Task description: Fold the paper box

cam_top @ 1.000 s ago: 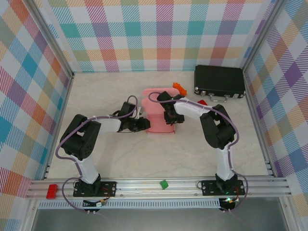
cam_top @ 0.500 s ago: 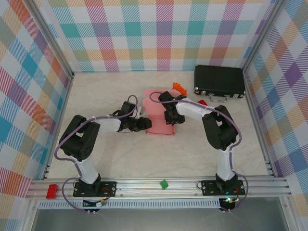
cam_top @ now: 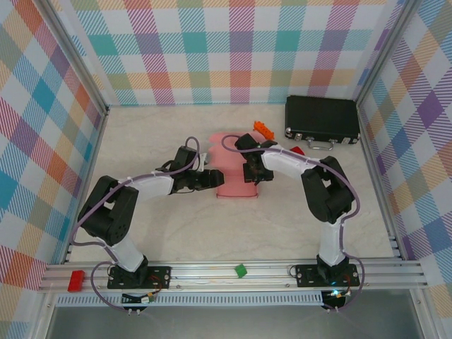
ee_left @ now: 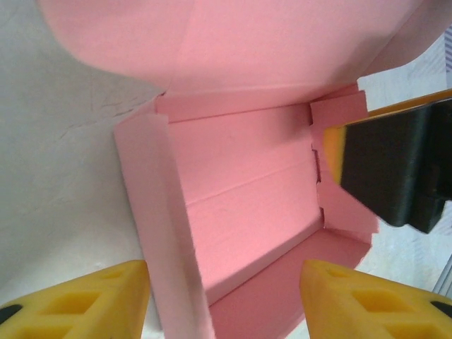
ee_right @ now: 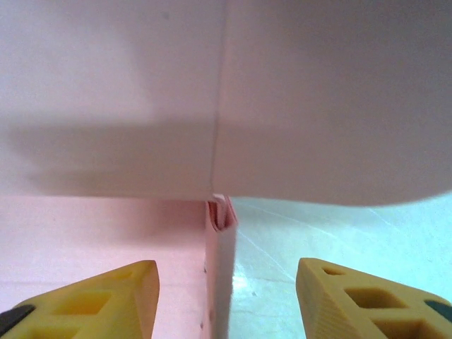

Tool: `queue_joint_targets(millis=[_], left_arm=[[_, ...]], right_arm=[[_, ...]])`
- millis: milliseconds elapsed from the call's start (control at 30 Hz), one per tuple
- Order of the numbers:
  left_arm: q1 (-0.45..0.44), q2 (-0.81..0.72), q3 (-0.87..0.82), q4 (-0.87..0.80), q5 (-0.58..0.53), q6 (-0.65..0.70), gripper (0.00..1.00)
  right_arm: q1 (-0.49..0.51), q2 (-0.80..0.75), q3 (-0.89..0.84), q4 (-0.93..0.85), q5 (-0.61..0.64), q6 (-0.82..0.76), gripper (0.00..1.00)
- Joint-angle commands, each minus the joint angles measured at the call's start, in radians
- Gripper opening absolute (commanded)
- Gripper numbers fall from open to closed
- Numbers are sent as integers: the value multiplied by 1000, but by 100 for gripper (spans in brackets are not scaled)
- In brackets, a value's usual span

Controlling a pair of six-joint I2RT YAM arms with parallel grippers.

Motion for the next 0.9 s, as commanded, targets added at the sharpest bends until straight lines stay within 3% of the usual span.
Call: queue_joint_targets(millis=[0, 133, 333, 600, 767, 867], left_arm=[[-8, -66, -25, -40, -39, 27, 60], [-7, -135, -22, -92, -82, 71, 62], [-8, -282, -22, -176, -231, 184, 61], [18, -293, 128, -388, -415, 271, 65], [76, -204, 273, -470, -374, 347, 76], [122, -129, 372, -519, -275, 387, 76]], right_arm=[[-9, -75, -31, 16, 20, -21, 56], [-9, -146, -71, 50, -4, -72, 61], [-32, -295, -141, 106, -36, -140, 64], [-187, -433, -175, 140, -221, -269, 67], [-332, -422, -138, 119, -408, -372, 67], [-400, -379, -83, 83, -529, -441, 67]])
